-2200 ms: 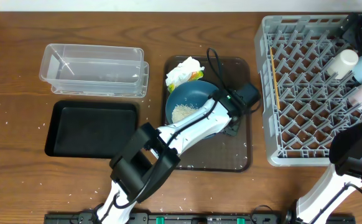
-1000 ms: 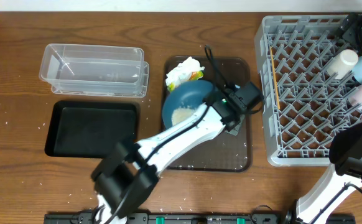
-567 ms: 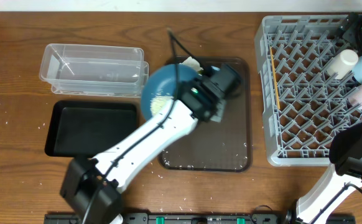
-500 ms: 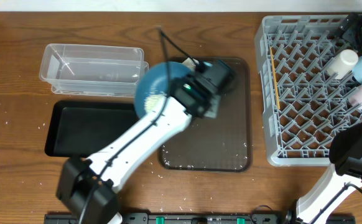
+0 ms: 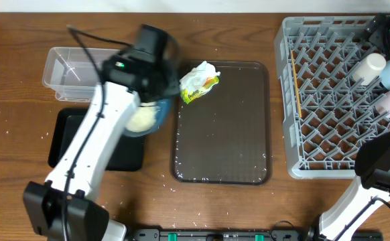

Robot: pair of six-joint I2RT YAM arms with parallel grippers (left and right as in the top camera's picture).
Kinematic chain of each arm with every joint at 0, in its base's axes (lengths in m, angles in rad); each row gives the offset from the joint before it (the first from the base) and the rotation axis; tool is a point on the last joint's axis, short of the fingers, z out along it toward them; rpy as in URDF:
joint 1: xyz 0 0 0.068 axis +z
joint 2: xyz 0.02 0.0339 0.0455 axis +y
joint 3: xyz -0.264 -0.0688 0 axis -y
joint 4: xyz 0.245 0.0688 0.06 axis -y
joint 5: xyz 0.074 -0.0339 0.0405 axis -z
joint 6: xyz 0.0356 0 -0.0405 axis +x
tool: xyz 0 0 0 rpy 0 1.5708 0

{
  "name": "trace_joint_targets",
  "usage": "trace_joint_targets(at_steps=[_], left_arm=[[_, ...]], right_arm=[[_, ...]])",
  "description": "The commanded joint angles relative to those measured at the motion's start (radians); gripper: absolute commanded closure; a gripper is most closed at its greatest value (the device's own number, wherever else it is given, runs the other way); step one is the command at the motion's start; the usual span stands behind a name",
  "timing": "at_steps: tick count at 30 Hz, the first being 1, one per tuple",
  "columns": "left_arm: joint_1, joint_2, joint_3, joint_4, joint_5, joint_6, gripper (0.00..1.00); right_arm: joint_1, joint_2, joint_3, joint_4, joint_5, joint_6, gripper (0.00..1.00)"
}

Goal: Sort waste into correct bins and load items into the dishwasher rack
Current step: 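Carry the plate left over the black tray and tilt to pour rice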

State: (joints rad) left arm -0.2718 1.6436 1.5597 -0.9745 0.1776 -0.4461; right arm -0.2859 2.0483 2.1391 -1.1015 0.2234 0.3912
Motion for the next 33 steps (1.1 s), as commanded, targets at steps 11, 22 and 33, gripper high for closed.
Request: trace_joint_targets(at_steps=[11, 22, 33], left_arm=[[0.27, -0.024, -0.003, -0.027, 0.474, 0.094, 0.94], [0.476, -0.024, -0.005, -0.108, 0.695, 0.184, 0.94], [0.623, -0.024, -0.011, -0.2, 0.971, 0.317, 0.94]], right_arm=[[-0.001, -0.004, 0.008, 0.0, 0.004, 0.016, 0.01], [-0.001, -0.004, 0.008, 0.0, 0.004, 0.016, 0.01], [-0.001, -0.004, 0.008, 0.0, 0.004, 0.016, 0.01]])
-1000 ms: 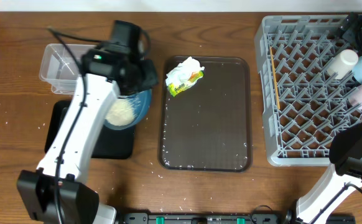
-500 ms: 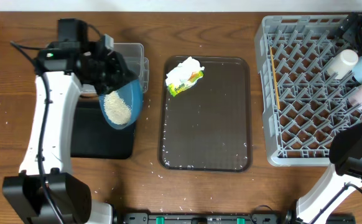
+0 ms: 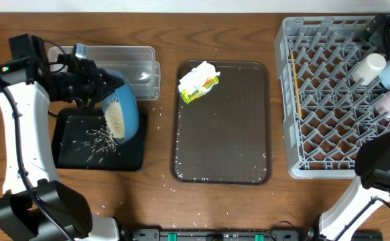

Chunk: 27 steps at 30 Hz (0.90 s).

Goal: Sort waste into correct bins and load items into the dishwasher rack
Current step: 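Carry the plate left over the black tray and tilt to pour rice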

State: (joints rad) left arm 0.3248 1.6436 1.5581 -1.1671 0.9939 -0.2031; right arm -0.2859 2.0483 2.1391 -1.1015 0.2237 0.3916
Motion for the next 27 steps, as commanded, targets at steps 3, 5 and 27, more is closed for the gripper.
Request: trace_joint_targets(at_steps=[3, 5, 27], left_arm=[[0.05, -0.024, -0.026, -0.006, 0.208, 0.08, 0.94], [0.066, -0.024, -0.043, -0.006, 0.223, 0.08, 0.94], [0.295, -0.024, -0.306, 0.001, 0.461, 0.181, 0.94]], right_arm=[[-0.001, -0.004, 0.008, 0.0, 0.004, 0.016, 0.01], [-0.001, -0.004, 0.008, 0.0, 0.004, 0.016, 0.01], [0.0, -0.004, 0.008, 0.0, 0.004, 0.016, 0.01]])
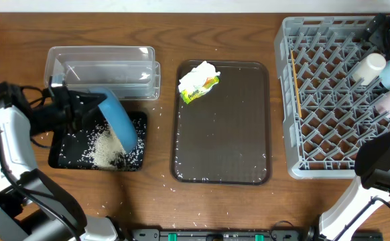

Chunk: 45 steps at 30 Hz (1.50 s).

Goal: Sort waste into correct bins and load items into the dishwasher rack
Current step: 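Carry the plate left over the black tray and tilt to pour rice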

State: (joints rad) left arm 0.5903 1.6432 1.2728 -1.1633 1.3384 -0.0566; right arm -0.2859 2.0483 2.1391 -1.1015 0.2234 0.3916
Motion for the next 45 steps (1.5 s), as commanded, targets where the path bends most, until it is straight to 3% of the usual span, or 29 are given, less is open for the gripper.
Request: trace_joint_targets(at_steps=[1, 7, 16, 19, 22, 25, 28, 30, 33, 45], left_arm=[[0.043, -0.024, -0.032, -0.003, 0.138, 0.035, 0.94], [0.135, -0.024, -0.072, -0.003, 0.23, 0.065, 0.94], [0.248, -0.023, -0.081, -0.045, 0.234, 0.106, 0.94], [0.256, -0.024, -0.083, -0.095, 0.234, 0.124, 0.94], [0.261, -0.021, -0.083, -0.023, 0.233, 0.126, 0.93], [0.256, -0.025, -0.083, -0.105, 0.233, 0.171, 0.94], [0.263, -0.023, -0.083, -0.056, 0.233, 0.2, 0.94], [0.263, -0.023, -0.083, -0.112, 0.233, 0.199, 0.94], [0.263, -0.023, -0.083, -0.04, 0.232, 0.209, 0.94], [0.247, -0.035, -0.083, -0.13, 0.232, 0.257, 0.94]], right_arm=[[0.0, -0.004, 0.008, 0.0, 0.004, 0.016, 0.01], [0.0, -0.004, 0.008, 0.0, 0.004, 0.016, 0.01], [0.002, -0.004, 0.008, 0.0, 0.004, 0.016, 0.01], [0.003, -0.004, 0.008, 0.0, 0.004, 0.016, 0.01], [0.003, -0.004, 0.008, 0.0, 0.004, 0.016, 0.01], [0.003, -0.004, 0.008, 0.0, 0.004, 0.016, 0.01], [0.003, -0.004, 0.008, 0.0, 0.004, 0.016, 0.01], [0.003, -0.004, 0.008, 0.0, 0.004, 0.016, 0.01], [0.003, -0.004, 0.008, 0.0, 0.004, 0.016, 0.01], [0.003, -0.004, 0.008, 0.0, 0.004, 0.016, 0.01]])
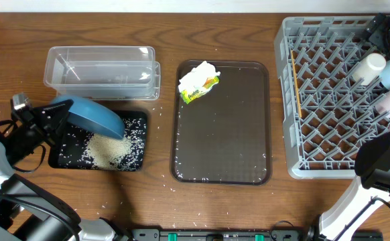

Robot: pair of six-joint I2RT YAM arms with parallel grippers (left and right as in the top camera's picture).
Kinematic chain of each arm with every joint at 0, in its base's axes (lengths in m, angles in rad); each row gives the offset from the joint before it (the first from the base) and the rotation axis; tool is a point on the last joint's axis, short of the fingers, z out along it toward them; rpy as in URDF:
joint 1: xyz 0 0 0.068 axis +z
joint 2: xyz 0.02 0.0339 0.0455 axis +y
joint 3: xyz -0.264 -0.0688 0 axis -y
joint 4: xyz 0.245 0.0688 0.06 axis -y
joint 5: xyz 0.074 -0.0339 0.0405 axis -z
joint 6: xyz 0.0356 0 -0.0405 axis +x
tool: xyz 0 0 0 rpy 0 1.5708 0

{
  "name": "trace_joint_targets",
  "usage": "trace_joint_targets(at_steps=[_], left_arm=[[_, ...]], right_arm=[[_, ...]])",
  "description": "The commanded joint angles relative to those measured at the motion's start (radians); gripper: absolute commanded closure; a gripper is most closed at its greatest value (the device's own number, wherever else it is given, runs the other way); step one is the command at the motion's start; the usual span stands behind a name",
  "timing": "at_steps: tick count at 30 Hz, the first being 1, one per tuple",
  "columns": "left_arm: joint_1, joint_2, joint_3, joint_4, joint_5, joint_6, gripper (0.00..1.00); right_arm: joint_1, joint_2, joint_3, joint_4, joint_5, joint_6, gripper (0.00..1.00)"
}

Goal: Sort waste into correct bins and load items into the dishwasher rack
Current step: 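Carry the plate left over the black tray and tilt to pour rice, then set the empty blue plate back on the brown tray, left gripper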

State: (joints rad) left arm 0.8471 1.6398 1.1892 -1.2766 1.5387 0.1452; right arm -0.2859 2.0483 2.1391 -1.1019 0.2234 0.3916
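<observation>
A blue bowl (89,116) hangs mouth-down over the left part of the black bin (139,163), which holds a heap of rice (108,146). My left gripper (55,116) is shut on the bowl's left rim, its arm reaching in from the lower left. A crumpled yellow-green wrapper (198,82) lies at the back left corner of the brown tray (222,140). The grey dishwasher rack (326,100) on the right holds a white cup (369,67) and other cups. My right gripper (381,28) sits over the rack's far right corner; its jaws are not readable.
A clear plastic bin (101,67) stands behind the black bin. A yellow stick (294,84) lies along the rack's left side. Stray rice grains dot the table around the black bin and the tray's front edge.
The bowl stood steeply tipped on the rice in the black bin; now it is turned further over and sits more to the left above it. My left arm has drawn back left.
My left gripper first held the bowl full of rice beside the brown tray. Then the bowl was tilted over the black bin with rice spilling out. Then most rice lay in the bin. Now the bowl hangs inverted over the heap. The right arm stayed still.
</observation>
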Motion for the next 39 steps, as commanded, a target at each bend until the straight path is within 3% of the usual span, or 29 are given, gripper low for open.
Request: trace_joint_targets(at_steps=[1, 5, 10, 14, 16, 19, 27, 29, 33, 39], left_arm=[[-0.024, -0.04, 0.001, -0.03, 0.032, 0.082, 0.94], [-0.135, -0.106, 0.001, -0.056, 0.032, 0.137, 0.94], [-0.35, -0.236, 0.039, 0.039, 0.019, 0.146, 0.94], [-0.548, -0.321, 0.074, 0.182, -0.022, 0.038, 0.94], [-0.662, -0.354, 0.076, 0.332, -0.193, -0.154, 0.94], [-0.838, -0.381, 0.076, 0.451, -0.584, -0.393, 0.94], [-1.363, -0.313, 0.076, 0.624, -1.26, -0.487, 0.94], [-1.46, -0.267, 0.076, 0.642, -1.334, -0.486, 0.94], [-1.606, -0.161, 0.076, 0.659, -1.349, -0.472, 0.93], [-1.718, -0.022, 0.076, 0.661, -1.349, -0.472, 0.93]], right_arm=[[0.003, -0.004, 0.008, 0.0, 0.004, 0.016, 0.01], [0.003, -0.004, 0.008, 0.0, 0.004, 0.016, 0.01], [0.003, -0.004, 0.008, 0.0, 0.004, 0.016, 0.01], [0.003, -0.004, 0.008, 0.0, 0.004, 0.016, 0.01], [0.003, -0.004, 0.008, 0.0, 0.004, 0.016, 0.01], [0.003, -0.004, 0.008, 0.0, 0.004, 0.016, 0.01], [0.003, -0.004, 0.008, 0.0, 0.004, 0.016, 0.01], [0.003, -0.004, 0.008, 0.0, 0.004, 0.016, 0.01], [0.003, -0.004, 0.008, 0.0, 0.004, 0.016, 0.01], [0.003, -0.004, 0.008, 0.0, 0.004, 0.016, 0.01]])
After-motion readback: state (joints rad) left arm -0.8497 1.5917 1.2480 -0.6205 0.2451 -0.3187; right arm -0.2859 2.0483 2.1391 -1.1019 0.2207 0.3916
